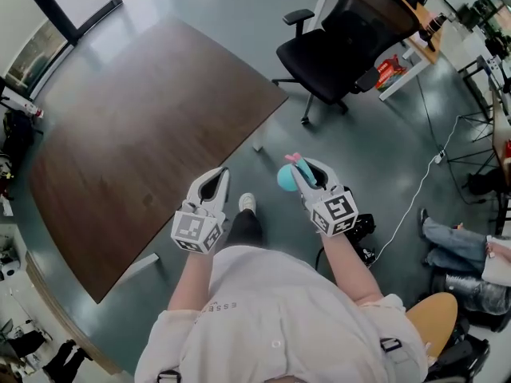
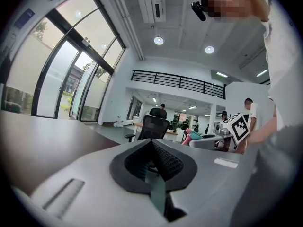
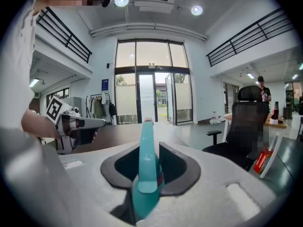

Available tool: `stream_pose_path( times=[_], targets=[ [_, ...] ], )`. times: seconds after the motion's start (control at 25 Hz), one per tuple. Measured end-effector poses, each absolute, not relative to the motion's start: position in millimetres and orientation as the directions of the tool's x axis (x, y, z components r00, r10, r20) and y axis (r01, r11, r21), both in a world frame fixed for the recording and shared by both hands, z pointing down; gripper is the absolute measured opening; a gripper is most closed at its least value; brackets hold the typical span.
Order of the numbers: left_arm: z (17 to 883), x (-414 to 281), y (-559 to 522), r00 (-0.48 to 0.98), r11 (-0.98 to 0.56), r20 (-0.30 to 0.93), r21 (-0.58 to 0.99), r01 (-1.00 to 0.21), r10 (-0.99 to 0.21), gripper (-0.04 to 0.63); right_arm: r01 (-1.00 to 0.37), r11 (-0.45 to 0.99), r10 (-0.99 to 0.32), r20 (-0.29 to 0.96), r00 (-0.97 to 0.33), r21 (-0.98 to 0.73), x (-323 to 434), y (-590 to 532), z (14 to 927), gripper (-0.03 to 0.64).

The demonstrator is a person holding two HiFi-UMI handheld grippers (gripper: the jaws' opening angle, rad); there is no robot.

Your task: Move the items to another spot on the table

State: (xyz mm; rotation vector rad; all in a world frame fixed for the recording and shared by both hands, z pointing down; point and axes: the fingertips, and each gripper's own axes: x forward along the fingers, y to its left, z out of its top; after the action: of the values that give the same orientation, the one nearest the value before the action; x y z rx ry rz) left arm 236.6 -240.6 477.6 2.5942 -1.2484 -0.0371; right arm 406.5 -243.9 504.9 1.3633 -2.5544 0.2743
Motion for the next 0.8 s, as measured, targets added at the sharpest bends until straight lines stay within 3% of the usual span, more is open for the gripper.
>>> stream_pose_path(
  times=[0.44,0.8],
  targets=[
    [466.7,226.7,-381.5,0.604,-0.573,0.067,0.245,-0.782,-0.795,0.017,-0.805,0.592,-0.766,0.289,-0.574,-0.028,389.5,-390.8,491.1,0.084],
    [467.6,187.2,-436.6,0.473,-0.438,0.091,0.259,-0.861,-0.876,0.017,-0.706,0.706,-0.667,0.284,-0.689,-0.056,338.8,-480.5,484.1,0.084]
  ],
)
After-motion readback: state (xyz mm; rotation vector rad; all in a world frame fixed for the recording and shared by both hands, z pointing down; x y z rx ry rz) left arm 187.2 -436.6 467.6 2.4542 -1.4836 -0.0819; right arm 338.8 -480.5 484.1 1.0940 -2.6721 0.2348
